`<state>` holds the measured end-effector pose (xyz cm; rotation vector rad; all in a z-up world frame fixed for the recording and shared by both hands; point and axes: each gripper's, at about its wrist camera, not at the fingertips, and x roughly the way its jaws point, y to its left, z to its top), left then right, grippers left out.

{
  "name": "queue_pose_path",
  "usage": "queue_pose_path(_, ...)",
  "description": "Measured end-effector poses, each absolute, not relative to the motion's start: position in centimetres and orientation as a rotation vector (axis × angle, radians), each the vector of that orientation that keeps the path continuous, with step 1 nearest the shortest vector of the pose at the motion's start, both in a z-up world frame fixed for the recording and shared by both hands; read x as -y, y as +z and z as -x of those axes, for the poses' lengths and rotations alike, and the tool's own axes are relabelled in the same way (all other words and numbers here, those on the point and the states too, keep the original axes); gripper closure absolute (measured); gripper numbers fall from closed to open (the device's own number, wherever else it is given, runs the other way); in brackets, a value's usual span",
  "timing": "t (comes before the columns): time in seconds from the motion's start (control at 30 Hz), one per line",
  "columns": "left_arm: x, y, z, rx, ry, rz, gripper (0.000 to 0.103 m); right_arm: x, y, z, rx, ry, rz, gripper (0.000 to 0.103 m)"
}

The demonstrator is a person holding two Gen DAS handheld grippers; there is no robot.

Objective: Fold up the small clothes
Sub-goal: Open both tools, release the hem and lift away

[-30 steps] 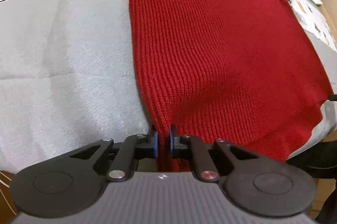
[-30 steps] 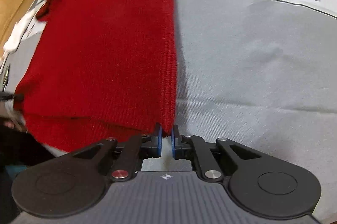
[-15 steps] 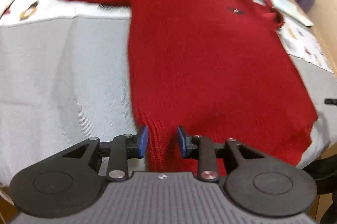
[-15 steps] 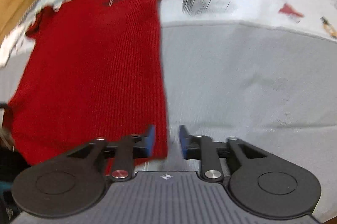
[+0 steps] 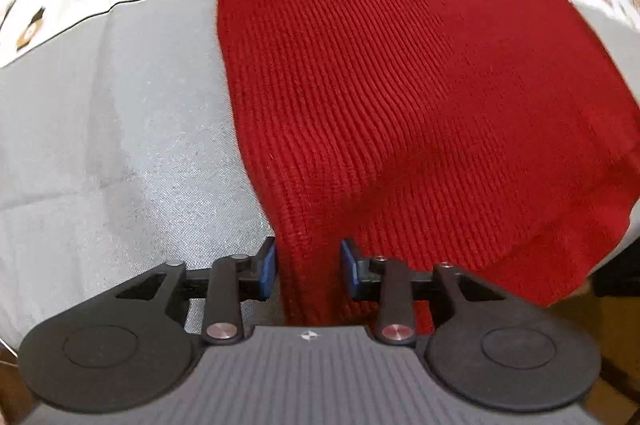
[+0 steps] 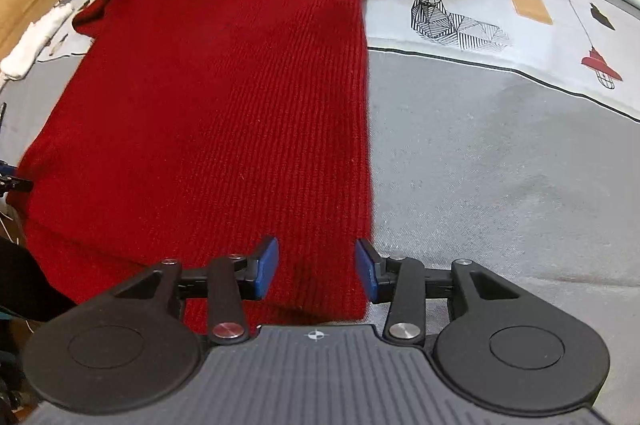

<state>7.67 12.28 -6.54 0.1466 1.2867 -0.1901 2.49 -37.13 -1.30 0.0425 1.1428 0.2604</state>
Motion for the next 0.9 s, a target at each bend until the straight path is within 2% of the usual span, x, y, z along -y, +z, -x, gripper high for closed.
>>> queue_pose_path(0.3, -10.5, -3.3, -6.8, -1.087, -0.356, -0.081, 0.065, 37.1, -1.6, -2.7, -1.124, 0.235, -0.039, 0.058)
queue_pose_path(0.37, -9.4, -4.0, -6.5, -1.109, -0.421, -0.120, 0.064, 37.1, -1.6, -2.8, -1.120, 0.228, -0.037, 0.058)
queue_pose_path(0.5, -8.5, -7.7, -7.1, -1.301, -0.336, -0.231, 0.062, 37.1, -1.6, -2.8, -1.114, 0.210, -0.025, 0.058)
queue_pose_path(0.67, -9.0, -5.8, -7.9, -1.228, -0.313, -0.138, 0.059, 37.4, -1.3, -2.8, -1.091, 0.188, -0.017, 0.058)
queue_pose_path(0.9, -8.3, -4.0, -7.2, -1.089, -0.254, -0.101, 0.029, 38.2, 0.4, -2.8, -0.990, 0.144, -0.067, 0.058)
